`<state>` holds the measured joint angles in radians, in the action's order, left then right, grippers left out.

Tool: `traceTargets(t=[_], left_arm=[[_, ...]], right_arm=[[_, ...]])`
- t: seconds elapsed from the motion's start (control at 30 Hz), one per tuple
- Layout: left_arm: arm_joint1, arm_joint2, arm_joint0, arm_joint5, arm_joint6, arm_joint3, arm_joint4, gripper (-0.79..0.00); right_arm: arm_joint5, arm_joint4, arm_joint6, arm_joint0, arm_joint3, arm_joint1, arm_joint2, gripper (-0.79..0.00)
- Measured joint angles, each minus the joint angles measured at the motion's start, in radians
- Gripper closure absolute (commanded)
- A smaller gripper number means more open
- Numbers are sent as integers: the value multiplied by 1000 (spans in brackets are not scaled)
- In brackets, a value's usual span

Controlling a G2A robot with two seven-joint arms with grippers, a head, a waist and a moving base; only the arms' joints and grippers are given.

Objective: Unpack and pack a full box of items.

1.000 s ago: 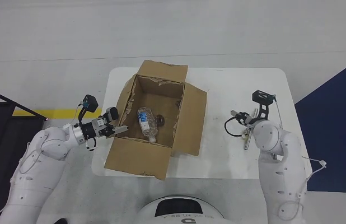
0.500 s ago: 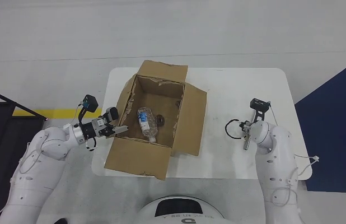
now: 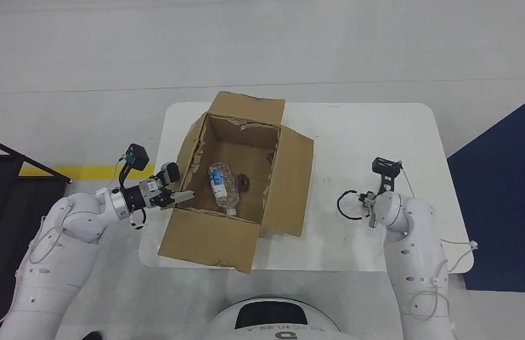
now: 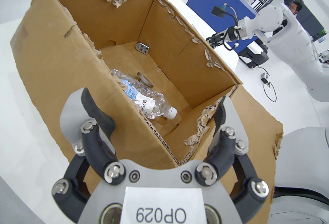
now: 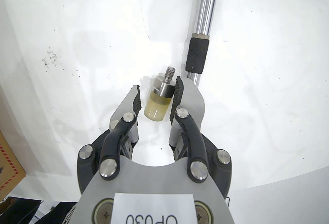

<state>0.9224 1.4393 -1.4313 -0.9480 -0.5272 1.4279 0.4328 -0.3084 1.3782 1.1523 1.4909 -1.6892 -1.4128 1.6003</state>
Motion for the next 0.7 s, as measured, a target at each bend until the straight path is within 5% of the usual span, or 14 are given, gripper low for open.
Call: traceTargets(t=[0.2, 0.3, 0.53, 0.7], left_arm=[[0, 0, 0, 0, 0, 0, 0, -785], [0, 0, 0, 0, 0, 0, 0, -785], [0, 0, 0, 0, 0, 0, 0, -785], [0, 0, 0, 0, 0, 0, 0, -785]], right_arm=[[-17, 32, 6, -10, 22, 0, -23, -219], [-25, 39, 10, -24, 38, 0, -30, 0], [-20, 25, 3, -26, 4, 0, -35, 0], [42, -152, -114, 40, -188, -2, 11, 0]])
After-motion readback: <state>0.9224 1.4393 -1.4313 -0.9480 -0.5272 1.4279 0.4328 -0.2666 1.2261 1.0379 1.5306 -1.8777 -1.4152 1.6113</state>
